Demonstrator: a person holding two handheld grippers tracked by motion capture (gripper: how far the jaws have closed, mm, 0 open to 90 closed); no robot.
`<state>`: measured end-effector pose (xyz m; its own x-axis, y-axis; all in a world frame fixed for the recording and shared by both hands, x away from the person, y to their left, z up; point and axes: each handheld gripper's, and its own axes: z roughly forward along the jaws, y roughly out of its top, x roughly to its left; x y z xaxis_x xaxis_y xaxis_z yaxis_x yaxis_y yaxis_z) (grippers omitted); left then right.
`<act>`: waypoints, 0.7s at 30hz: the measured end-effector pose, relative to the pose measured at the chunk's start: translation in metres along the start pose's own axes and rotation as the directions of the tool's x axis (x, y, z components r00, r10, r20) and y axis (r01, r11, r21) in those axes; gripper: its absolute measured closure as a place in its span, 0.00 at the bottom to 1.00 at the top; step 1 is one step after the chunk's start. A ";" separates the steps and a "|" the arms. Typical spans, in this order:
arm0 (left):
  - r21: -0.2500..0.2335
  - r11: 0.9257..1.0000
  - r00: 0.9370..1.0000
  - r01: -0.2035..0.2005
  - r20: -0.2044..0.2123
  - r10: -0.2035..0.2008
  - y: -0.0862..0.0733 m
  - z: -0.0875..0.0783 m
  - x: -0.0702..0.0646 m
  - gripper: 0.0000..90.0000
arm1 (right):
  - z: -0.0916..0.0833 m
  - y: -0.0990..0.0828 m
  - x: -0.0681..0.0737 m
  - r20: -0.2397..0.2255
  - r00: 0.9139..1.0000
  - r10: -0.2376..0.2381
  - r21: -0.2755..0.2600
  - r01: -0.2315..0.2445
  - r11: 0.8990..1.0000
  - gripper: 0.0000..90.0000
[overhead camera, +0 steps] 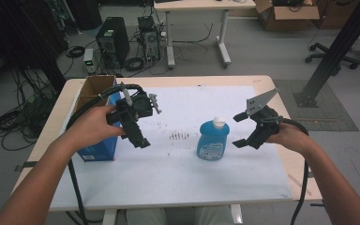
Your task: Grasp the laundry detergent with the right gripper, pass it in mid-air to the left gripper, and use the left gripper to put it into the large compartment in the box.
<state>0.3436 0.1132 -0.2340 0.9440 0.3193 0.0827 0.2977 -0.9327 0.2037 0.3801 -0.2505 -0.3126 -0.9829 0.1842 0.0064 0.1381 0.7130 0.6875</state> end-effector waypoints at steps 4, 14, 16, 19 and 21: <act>0.000 1.000 1.000 0.002 0.001 -0.002 0.001 0.001 0.001 0.05 | 0.004 -0.007 -0.002 -0.003 1.000 0.010 -0.024 -0.010 1.000 0.04; 0.002 1.000 1.000 0.008 0.004 -0.008 0.001 0.001 0.003 0.05 | 0.014 -0.022 0.000 0.010 1.000 0.017 -0.073 -0.016 0.997 0.04; 0.003 1.000 1.000 0.010 0.004 -0.010 0.000 0.002 0.003 0.05 | 0.017 -0.025 0.000 0.013 1.000 0.016 -0.084 -0.015 0.996 0.05; 0.001 1.000 1.000 0.010 0.004 -0.010 0.000 0.001 0.003 0.05 | 0.019 -0.027 0.000 0.015 1.000 0.020 -0.096 -0.018 0.995 0.05; 0.001 1.000 1.000 0.012 0.005 -0.012 0.000 0.001 0.003 0.05 | 0.021 -0.029 0.000 0.016 1.000 0.023 -0.105 -0.021 0.994 0.05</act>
<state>0.3470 0.1136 -0.2349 0.9411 0.3297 0.0754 0.3091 -0.9290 0.2034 0.3785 -0.2569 -0.3473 -0.9773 0.2114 0.0101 0.1451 0.6343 0.7594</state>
